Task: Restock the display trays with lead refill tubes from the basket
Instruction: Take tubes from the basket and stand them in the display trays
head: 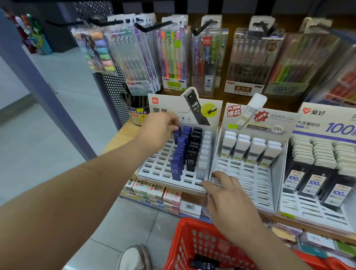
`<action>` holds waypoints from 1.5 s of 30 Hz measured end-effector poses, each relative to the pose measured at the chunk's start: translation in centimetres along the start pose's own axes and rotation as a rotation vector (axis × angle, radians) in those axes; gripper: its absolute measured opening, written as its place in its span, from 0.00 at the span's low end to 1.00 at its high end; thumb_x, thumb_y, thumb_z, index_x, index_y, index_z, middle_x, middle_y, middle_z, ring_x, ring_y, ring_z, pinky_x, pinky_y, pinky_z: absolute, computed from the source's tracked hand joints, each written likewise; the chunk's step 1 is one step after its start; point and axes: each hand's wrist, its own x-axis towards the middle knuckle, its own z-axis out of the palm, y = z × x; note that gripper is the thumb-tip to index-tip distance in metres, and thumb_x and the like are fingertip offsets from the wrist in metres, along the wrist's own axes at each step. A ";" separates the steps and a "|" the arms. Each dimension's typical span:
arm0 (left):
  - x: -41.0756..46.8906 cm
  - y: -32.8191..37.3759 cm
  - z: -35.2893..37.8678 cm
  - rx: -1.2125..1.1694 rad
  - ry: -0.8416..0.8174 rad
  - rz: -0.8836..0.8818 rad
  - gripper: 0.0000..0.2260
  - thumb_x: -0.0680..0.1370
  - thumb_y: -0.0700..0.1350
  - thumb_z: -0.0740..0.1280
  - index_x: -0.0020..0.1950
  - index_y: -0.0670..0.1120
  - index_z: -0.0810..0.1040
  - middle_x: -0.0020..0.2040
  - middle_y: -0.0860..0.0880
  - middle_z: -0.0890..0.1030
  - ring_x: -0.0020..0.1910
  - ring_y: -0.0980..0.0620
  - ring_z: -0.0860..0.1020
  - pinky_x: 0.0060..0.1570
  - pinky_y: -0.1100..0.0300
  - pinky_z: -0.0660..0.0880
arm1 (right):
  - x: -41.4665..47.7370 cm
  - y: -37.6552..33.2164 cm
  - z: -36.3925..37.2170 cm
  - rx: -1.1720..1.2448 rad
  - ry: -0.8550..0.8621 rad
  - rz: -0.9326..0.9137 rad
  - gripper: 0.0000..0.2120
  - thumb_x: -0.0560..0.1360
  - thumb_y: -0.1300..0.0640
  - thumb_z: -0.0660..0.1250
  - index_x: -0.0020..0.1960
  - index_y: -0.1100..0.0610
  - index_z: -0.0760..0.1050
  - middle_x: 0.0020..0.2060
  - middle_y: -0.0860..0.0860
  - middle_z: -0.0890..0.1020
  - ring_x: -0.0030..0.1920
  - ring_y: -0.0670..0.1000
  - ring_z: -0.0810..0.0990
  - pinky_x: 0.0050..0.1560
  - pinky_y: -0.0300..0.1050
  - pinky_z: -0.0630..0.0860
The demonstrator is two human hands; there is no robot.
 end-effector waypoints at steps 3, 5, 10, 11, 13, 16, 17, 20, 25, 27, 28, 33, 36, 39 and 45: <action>0.2 0.0 0.5 0.005 -0.017 0.003 0.09 0.79 0.39 0.66 0.55 0.45 0.83 0.54 0.48 0.83 0.55 0.49 0.78 0.60 0.61 0.71 | -0.1 0.0 0.1 0.021 -0.003 0.001 0.24 0.80 0.56 0.57 0.76 0.48 0.63 0.76 0.52 0.59 0.74 0.53 0.58 0.75 0.47 0.60; 0.1 0.1 0.4 0.038 -0.017 0.028 0.11 0.79 0.38 0.64 0.58 0.45 0.82 0.57 0.48 0.82 0.58 0.49 0.77 0.62 0.63 0.69 | -0.4 0.1 -0.1 0.029 -0.015 -0.011 0.26 0.81 0.56 0.57 0.77 0.46 0.59 0.77 0.51 0.56 0.76 0.52 0.54 0.76 0.47 0.58; -1.1 1.8 -2.1 0.020 0.120 0.089 0.13 0.81 0.41 0.60 0.64 0.46 0.77 0.60 0.48 0.79 0.57 0.51 0.76 0.59 0.63 0.69 | -3.6 2.0 -2.4 0.086 0.034 -0.042 0.24 0.82 0.55 0.56 0.77 0.44 0.59 0.75 0.46 0.62 0.73 0.49 0.62 0.70 0.42 0.63; -1.6 2.7 -3.0 0.005 0.148 0.109 0.12 0.81 0.41 0.60 0.62 0.47 0.79 0.57 0.50 0.81 0.53 0.53 0.77 0.55 0.65 0.69 | -4.6 2.7 -3.0 0.112 0.044 -0.029 0.21 0.82 0.54 0.57 0.74 0.45 0.64 0.70 0.44 0.68 0.68 0.47 0.69 0.65 0.40 0.68; -2.9 5.4 -4.6 -0.020 0.121 0.166 0.10 0.80 0.42 0.61 0.56 0.50 0.81 0.50 0.54 0.82 0.44 0.57 0.77 0.47 0.66 0.71 | -6.6 4.4 -4.1 0.176 0.027 0.004 0.16 0.81 0.54 0.59 0.66 0.44 0.73 0.58 0.42 0.78 0.53 0.42 0.77 0.51 0.36 0.71; -6.3 10.0 -5.4 -0.041 -0.101 0.275 0.09 0.78 0.41 0.64 0.49 0.52 0.83 0.39 0.61 0.79 0.39 0.60 0.77 0.44 0.65 0.74 | -9.7 6.9 -4.7 0.115 -0.156 0.038 0.11 0.80 0.52 0.60 0.59 0.44 0.77 0.51 0.41 0.81 0.46 0.41 0.77 0.46 0.35 0.70; -7.6 11.4 -4.9 -0.027 -0.175 0.312 0.09 0.78 0.41 0.64 0.49 0.52 0.83 0.38 0.62 0.78 0.38 0.62 0.77 0.42 0.69 0.73 | -10.6 8.0 -4.5 0.072 -0.235 0.044 0.10 0.80 0.52 0.60 0.57 0.45 0.78 0.52 0.43 0.82 0.50 0.44 0.79 0.49 0.38 0.72; -12.0 14.1 -1.2 0.013 -0.384 0.384 0.09 0.78 0.40 0.64 0.51 0.49 0.83 0.39 0.57 0.79 0.37 0.59 0.76 0.36 0.72 0.68 | -14.0 11.1 -2.7 -0.013 -0.440 0.111 0.11 0.79 0.52 0.61 0.57 0.49 0.79 0.53 0.48 0.83 0.54 0.50 0.80 0.53 0.45 0.75; -20.4 13.3 9.6 0.213 -0.747 0.444 0.12 0.77 0.41 0.62 0.55 0.49 0.82 0.53 0.52 0.83 0.53 0.52 0.79 0.52 0.63 0.70 | -20.3 14.2 2.0 -0.031 -0.616 0.194 0.13 0.77 0.54 0.63 0.61 0.53 0.76 0.57 0.56 0.81 0.59 0.57 0.78 0.48 0.45 0.70; -23.7 11.6 13.5 0.256 -0.866 0.412 0.11 0.77 0.42 0.62 0.54 0.48 0.82 0.53 0.50 0.83 0.53 0.48 0.79 0.52 0.58 0.74 | -22.2 14.8 4.2 0.032 -0.661 0.227 0.16 0.78 0.52 0.63 0.64 0.53 0.75 0.62 0.55 0.79 0.61 0.56 0.77 0.52 0.44 0.72; -25.2 10.6 15.2 0.272 -0.932 0.388 0.11 0.77 0.42 0.62 0.54 0.47 0.82 0.52 0.48 0.83 0.52 0.47 0.79 0.50 0.57 0.75 | -23.2 14.9 5.3 0.046 -0.680 0.240 0.19 0.78 0.50 0.63 0.68 0.52 0.72 0.65 0.53 0.77 0.63 0.56 0.76 0.56 0.45 0.73; -31.8 6.7 22.4 0.479 -1.034 0.367 0.10 0.78 0.44 0.64 0.58 0.46 0.78 0.57 0.43 0.76 0.57 0.43 0.73 0.51 0.48 0.76 | -26.4 15.2 11.2 0.127 -0.725 0.362 0.41 0.76 0.46 0.67 0.81 0.50 0.48 0.69 0.58 0.70 0.69 0.59 0.69 0.61 0.45 0.69; -32.7 6.1 24.5 0.443 -0.944 0.215 0.25 0.77 0.49 0.67 0.71 0.49 0.63 0.73 0.45 0.55 0.71 0.41 0.54 0.63 0.43 0.69 | -26.3 15.3 14.5 0.373 -0.579 0.606 0.40 0.74 0.43 0.70 0.79 0.50 0.54 0.70 0.59 0.70 0.69 0.59 0.69 0.64 0.47 0.69; -32.4 5.8 25.6 0.409 -0.932 -0.014 0.40 0.75 0.57 0.68 0.77 0.51 0.46 0.77 0.46 0.41 0.75 0.38 0.44 0.69 0.37 0.58 | -24.5 15.1 16.5 0.479 -0.456 0.801 0.37 0.73 0.38 0.69 0.74 0.56 0.63 0.68 0.59 0.72 0.66 0.60 0.73 0.61 0.48 0.72; -31.8 3.8 26.4 0.504 -0.896 -0.063 0.50 0.74 0.66 0.64 0.76 0.46 0.33 0.76 0.41 0.32 0.75 0.35 0.39 0.72 0.39 0.54 | -19.9 12.2 19.0 0.380 -0.421 0.883 0.50 0.70 0.29 0.65 0.76 0.62 0.55 0.70 0.60 0.63 0.71 0.61 0.64 0.67 0.53 0.67</action>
